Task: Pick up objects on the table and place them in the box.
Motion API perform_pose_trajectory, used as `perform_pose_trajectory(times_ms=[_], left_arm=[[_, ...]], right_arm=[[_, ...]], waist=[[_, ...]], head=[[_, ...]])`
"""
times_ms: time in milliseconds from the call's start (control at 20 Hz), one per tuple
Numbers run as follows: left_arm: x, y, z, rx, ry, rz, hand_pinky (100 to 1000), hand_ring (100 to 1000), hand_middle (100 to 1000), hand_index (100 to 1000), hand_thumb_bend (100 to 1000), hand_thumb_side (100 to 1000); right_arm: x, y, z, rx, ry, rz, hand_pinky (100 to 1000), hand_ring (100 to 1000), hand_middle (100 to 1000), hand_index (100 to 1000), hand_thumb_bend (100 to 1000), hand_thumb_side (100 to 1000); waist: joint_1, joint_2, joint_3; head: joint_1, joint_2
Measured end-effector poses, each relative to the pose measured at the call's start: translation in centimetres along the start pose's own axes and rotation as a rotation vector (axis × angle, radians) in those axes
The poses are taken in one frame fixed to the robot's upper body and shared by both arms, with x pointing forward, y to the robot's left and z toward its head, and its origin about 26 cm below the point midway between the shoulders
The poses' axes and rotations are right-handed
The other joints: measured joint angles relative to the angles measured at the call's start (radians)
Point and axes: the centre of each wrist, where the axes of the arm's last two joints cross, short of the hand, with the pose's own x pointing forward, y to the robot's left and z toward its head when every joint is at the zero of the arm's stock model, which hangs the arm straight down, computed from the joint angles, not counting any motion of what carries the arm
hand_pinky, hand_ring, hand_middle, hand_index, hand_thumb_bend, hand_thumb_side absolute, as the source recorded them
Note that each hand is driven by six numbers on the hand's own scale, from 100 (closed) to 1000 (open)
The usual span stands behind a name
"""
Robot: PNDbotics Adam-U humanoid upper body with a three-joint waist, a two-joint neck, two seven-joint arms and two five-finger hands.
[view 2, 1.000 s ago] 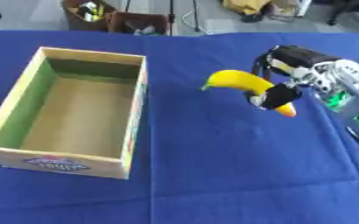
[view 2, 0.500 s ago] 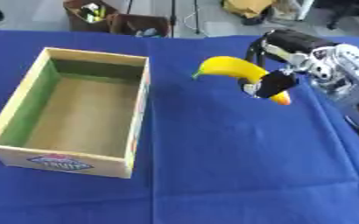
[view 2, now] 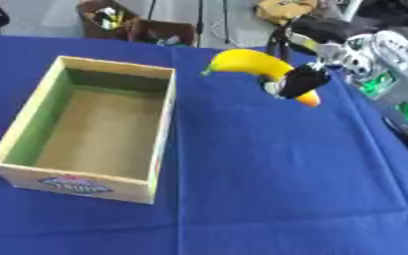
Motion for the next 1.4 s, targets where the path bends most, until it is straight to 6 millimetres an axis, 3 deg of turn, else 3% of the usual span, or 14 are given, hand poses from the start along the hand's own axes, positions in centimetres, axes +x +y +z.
perform_pose_trajectory(times_ms=[800,1400], left_arm=[[0.1,-0.1,-0.2,0.002,-0.008,0.004,566,687,756,910,100,1000],[0.3,-0.3,-0.7,0.007,-0.028,0.014,566,687,757,909,100,1000]], right_arm=[[3.9,-3.0,-1.5,-0.071,-0.115,0.001,765,787,454,556,100,391],[6.5,-4.4,-3.7,-0.117,-0.169,-0.031,759,783,440,551,100,394]], waist=[[-0.025,-0.001,0.061],[-0.038,0.015,0.107]], head=[[-0.025,-0.002],[-0.052,-0.021]])
